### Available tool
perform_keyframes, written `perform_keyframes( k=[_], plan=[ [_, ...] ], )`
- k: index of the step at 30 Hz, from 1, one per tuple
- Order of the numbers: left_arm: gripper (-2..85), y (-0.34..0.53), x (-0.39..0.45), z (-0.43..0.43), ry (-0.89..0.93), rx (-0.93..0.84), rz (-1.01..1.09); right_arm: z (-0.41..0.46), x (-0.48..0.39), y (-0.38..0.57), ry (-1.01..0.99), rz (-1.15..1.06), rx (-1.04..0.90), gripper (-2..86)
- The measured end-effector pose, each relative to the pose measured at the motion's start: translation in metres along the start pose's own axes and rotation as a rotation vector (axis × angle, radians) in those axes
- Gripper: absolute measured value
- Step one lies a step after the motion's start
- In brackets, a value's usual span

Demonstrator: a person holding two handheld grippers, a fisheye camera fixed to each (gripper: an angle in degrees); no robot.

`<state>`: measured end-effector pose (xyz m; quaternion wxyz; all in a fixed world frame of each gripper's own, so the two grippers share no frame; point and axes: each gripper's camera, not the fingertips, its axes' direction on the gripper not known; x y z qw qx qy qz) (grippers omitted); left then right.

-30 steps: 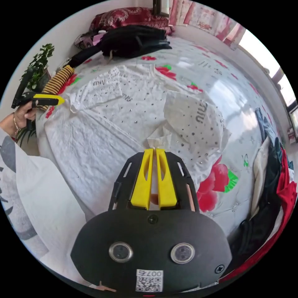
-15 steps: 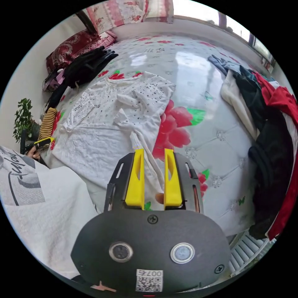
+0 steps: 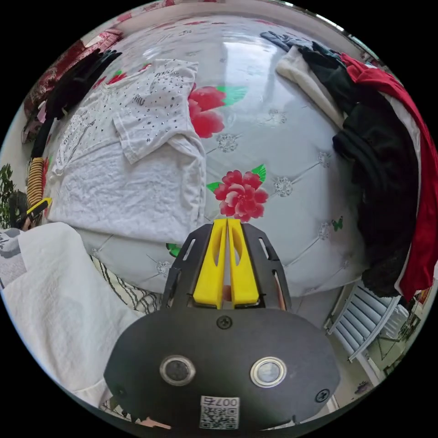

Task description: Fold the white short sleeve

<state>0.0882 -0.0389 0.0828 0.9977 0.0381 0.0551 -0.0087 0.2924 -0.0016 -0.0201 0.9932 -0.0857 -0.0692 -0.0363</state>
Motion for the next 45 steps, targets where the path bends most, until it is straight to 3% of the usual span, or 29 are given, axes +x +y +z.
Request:
perform_keyframes(
  k=[3,7,14,20,22,27,31,35,39,42,45],
  plan=[
    [-0.6,0.008,-0.013,-0.016,0.026,0.037,-0.069,-0.020,-0.001,-0.009,-0.112,-0.025,0.078,4.6],
    [1.6,0.032,-0.037,-0.038,0.063,0.086,-0.137,-0.006,0.017,-0.005,-0.310,-0.005,-0.012,9.1],
    [8.7,0.047,-0.023,0.004,0.023,-0.078,-0.012,0.019,0.021,-0.002,-0.225,-0.066,-0.121,6.6],
    [1.8,0.031,0.003,0.007,-0.038,-0.099,0.152,0.021,0.034,-0.016,-0.224,-0.167,-0.191,1.7],
    [0.9,0.032,-0.004,-0.004,-0.019,-0.091,0.179,0.007,0.067,-0.011,-0.335,-0.131,-0.156,0.9],
    [0.0,0.011,-0.076,-0.066,0.278,0.007,0.094,-0.034,0.154,-0.016,-0.754,0.047,0.021,0.3],
    [-0.1,-0.051,-0.123,-0.106,0.445,0.092,0.084,-0.068,0.196,-0.063,-0.897,0.058,0.125,0.2],
    [0.7,-0.162,-0.167,-0.120,0.522,0.177,-0.010,-0.085,0.218,-0.132,-0.943,0.070,0.160,0.3],
    [3.8,-0.257,-0.182,-0.088,0.381,0.228,-0.227,-0.085,0.226,-0.211,-0.872,0.112,0.281,1.1],
    [4.9,-0.270,-0.185,-0.053,0.302,0.221,-0.356,-0.052,0.230,-0.234,-0.720,0.239,0.262,2.6],
    [4.8,-0.246,-0.188,-0.028,0.327,0.202,-0.367,-0.014,0.232,-0.212,-0.697,0.269,0.229,4.5]
  ],
)
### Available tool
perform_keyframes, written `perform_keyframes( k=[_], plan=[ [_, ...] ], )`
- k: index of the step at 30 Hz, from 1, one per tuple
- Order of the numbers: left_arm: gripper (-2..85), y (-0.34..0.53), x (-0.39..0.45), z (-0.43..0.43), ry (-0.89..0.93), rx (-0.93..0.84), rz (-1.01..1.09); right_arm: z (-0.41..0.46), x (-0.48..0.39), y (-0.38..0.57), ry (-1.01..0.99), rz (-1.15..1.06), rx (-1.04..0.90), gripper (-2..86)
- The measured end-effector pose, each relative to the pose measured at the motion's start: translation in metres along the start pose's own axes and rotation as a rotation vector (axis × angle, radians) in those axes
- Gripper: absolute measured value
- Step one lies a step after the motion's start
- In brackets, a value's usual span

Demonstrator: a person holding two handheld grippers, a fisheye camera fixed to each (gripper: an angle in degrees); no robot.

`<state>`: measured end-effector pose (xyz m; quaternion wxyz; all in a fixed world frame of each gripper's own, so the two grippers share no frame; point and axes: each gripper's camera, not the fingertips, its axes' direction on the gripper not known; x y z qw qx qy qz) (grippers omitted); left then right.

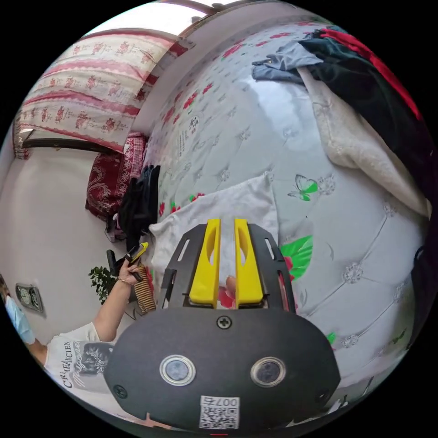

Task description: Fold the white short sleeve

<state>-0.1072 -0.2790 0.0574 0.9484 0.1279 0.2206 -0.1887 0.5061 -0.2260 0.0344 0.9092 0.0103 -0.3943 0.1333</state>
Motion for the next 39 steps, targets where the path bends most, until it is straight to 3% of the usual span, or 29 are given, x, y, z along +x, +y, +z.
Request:
perform_keyframes(
  k=[4,9,16,23,27,34,39],
  plan=[
    [4.7,0.055,-0.035,-0.013,-0.033,0.019,0.013,-0.009,0.057,0.070,-0.041,0.144,0.057,6.8],
    [6.0,0.102,-0.080,-0.029,0.087,0.004,-0.054,-0.010,0.094,0.121,-0.185,0.270,0.119,8.4],
    [1.9,0.086,-0.107,-0.005,0.136,-0.044,-0.156,0.046,0.090,0.091,-0.192,0.320,0.086,6.4],
    [-0.9,0.124,-0.155,-0.039,0.257,-0.056,-0.153,0.029,0.078,0.076,-0.169,0.279,0.138,1.6],
    [-0.9,0.157,-0.172,-0.057,0.308,-0.073,-0.163,0.017,0.010,0.050,-0.063,0.052,0.145,0.6],
    [-0.4,0.192,-0.210,-0.071,0.310,-0.096,-0.242,0.096,-0.235,0.048,0.001,-0.792,-0.116,0.7],
    [6.1,0.217,-0.238,-0.094,0.437,-0.018,-0.278,0.228,-0.293,0.107,-0.115,-0.936,-0.382,2.3]
  ],
)
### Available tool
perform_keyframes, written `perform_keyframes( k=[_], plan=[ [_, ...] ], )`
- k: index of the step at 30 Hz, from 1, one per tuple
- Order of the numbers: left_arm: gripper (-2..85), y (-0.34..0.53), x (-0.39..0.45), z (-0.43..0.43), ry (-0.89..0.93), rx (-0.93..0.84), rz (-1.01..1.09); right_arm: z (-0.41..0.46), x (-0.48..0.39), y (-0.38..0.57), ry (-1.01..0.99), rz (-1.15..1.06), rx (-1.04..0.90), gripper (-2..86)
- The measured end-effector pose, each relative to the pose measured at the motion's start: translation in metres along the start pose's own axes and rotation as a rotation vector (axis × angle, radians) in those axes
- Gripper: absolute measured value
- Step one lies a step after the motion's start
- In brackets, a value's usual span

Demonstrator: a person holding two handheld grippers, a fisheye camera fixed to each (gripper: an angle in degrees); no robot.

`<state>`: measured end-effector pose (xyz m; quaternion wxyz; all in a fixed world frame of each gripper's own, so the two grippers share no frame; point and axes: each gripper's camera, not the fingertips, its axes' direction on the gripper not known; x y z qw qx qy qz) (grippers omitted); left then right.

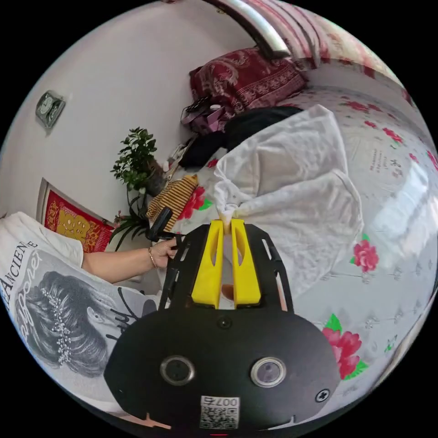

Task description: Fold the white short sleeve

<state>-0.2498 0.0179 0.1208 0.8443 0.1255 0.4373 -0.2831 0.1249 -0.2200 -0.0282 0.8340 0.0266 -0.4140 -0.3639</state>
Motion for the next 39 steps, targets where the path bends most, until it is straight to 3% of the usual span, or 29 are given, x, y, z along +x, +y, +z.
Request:
perform_keyframes(
  k=[5,11,14,16,19,28,34,39],
  plan=[
    [10.4,0.006,-0.007,-0.023,0.103,0.016,0.024,0.080,0.039,0.018,-0.065,0.192,-0.140,4.6],
    [12.9,-0.002,-0.003,-0.030,0.214,0.015,0.035,0.008,0.149,0.087,0.003,0.604,0.089,7.5],
    [14.2,-0.011,0.014,-0.020,0.248,-0.003,0.048,-0.001,0.199,0.121,-0.110,0.788,0.147,7.7],
    [13.7,-0.018,0.027,-0.011,0.244,-0.026,0.062,0.023,0.223,0.134,-0.314,0.837,0.138,7.0],
    [6.6,-0.025,0.043,0.000,0.103,-0.101,0.039,0.042,0.234,0.145,-0.475,0.895,0.205,5.0],
    [5.2,-0.012,0.088,-0.113,0.112,0.023,0.079,0.037,0.166,0.079,-0.591,0.654,0.157,0.4],
    [5.1,-0.039,0.132,-0.264,0.111,0.231,0.174,0.043,0.075,-0.049,-0.657,0.400,0.178,0.1],
    [5.2,-0.002,0.161,-0.405,-0.004,0.430,0.286,0.073,-0.026,-0.123,-0.692,0.211,0.162,0.1]
  ],
)
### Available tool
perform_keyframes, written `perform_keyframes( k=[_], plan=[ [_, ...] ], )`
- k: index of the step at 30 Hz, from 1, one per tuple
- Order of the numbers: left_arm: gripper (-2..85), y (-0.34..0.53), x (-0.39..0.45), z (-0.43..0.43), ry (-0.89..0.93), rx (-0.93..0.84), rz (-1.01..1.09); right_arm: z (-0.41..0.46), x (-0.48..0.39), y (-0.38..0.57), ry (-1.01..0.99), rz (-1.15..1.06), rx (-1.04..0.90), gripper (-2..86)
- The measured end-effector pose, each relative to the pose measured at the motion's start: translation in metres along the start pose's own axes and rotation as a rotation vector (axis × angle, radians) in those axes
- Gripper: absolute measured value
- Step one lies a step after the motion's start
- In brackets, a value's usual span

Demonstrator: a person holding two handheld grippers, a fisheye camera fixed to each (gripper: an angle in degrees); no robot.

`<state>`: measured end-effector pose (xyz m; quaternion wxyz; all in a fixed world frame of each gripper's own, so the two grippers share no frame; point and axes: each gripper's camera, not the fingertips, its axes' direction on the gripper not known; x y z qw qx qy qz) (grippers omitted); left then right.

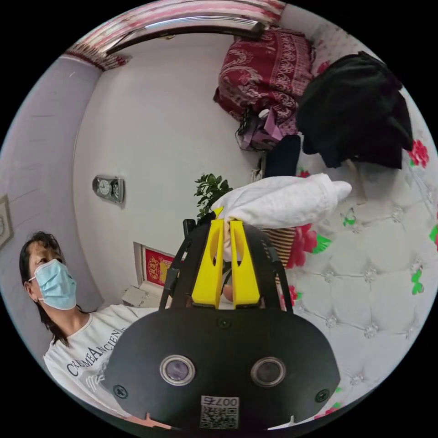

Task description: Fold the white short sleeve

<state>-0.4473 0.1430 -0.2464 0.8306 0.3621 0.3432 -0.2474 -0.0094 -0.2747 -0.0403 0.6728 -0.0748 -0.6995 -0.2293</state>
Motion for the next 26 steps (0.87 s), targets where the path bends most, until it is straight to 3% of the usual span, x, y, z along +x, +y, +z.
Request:
perform_keyframes(
  k=[5,7,9,11,17,21,26],
  plan=[
    [5.8,0.062,-0.027,-0.057,-0.344,-0.018,-0.098,0.125,0.000,0.014,0.108,0.020,-0.165,0.8],
    [6.3,0.104,-0.044,-0.060,-0.580,-0.041,-0.173,0.192,0.029,0.041,0.221,0.062,-0.399,1.2],
    [6.6,0.173,-0.056,-0.063,-0.786,-0.007,-0.250,0.217,0.052,0.069,0.285,0.106,-0.518,1.2],
    [6.8,0.224,-0.060,-0.054,-0.844,0.011,-0.304,0.219,0.066,0.095,0.312,0.139,-0.561,1.1],
    [7.5,0.311,-0.052,0.046,-0.662,-0.088,-0.362,0.159,0.071,0.152,0.516,0.119,-0.599,0.4],
    [7.0,0.314,0.028,0.152,-0.616,-0.229,-0.034,0.089,0.043,0.188,0.812,0.053,-0.522,0.5],
    [7.0,0.369,0.110,0.307,-0.505,-0.601,0.341,-0.005,0.044,0.253,1.061,0.277,-0.282,1.1]
  ],
)
